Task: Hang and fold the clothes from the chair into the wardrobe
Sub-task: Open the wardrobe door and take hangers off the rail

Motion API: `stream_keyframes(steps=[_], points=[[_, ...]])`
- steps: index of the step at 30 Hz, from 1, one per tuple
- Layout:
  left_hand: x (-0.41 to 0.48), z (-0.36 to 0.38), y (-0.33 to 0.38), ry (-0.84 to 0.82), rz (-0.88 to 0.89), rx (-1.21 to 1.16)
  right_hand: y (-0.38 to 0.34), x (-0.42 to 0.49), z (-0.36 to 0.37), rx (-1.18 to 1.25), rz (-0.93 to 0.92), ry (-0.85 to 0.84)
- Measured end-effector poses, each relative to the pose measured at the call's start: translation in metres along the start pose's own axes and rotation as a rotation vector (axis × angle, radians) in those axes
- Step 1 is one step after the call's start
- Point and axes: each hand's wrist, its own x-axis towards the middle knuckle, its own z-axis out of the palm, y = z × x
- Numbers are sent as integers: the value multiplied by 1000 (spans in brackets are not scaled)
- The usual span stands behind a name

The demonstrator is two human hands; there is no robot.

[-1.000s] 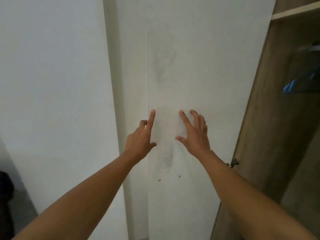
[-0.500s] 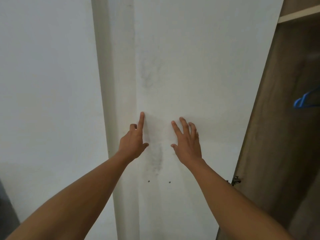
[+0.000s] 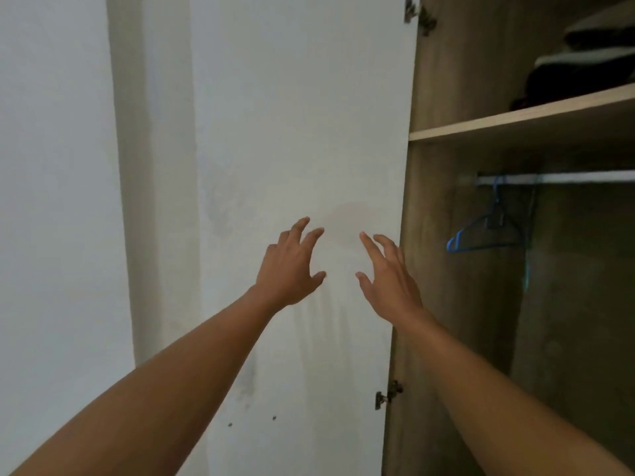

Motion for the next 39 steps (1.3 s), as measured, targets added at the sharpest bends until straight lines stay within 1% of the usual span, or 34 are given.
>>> stream_keyframes(steps=[6, 10, 14, 16, 20, 24, 26, 28, 31, 34, 37, 39], points=[[53, -17, 90, 36, 190, -78, 43, 18, -89, -14, 121, 154], [80, -12, 147, 55, 292, -125, 82, 22, -143, -7, 239, 269], [104, 5, 188, 14, 391, -164, 122, 29, -159, 33, 440, 465], [113, 13, 208, -18, 430, -221, 140, 34, -159, 63, 519, 525], [134, 25, 248, -47, 516, -257, 172, 39, -163, 131, 624, 622], [161, 40, 284, -154, 619, -299, 206, 52, -163, 120, 676, 611], [166, 48, 299, -223, 678, -236, 216, 58, -159, 135, 681, 610], [171, 60, 307, -249, 699, -177, 225, 61, -152, 127, 684, 586], [181, 72, 303, -270, 709, -180, 232, 60, -143, 112, 683, 542], [193, 86, 294, -327, 721, -195, 241, 61, -132, 140, 666, 499], [202, 101, 286, -352, 691, -222, 250, 58, -121, 90, 661, 429], [207, 109, 283, -348, 658, -216, 254, 55, -114, 121, 634, 375]])
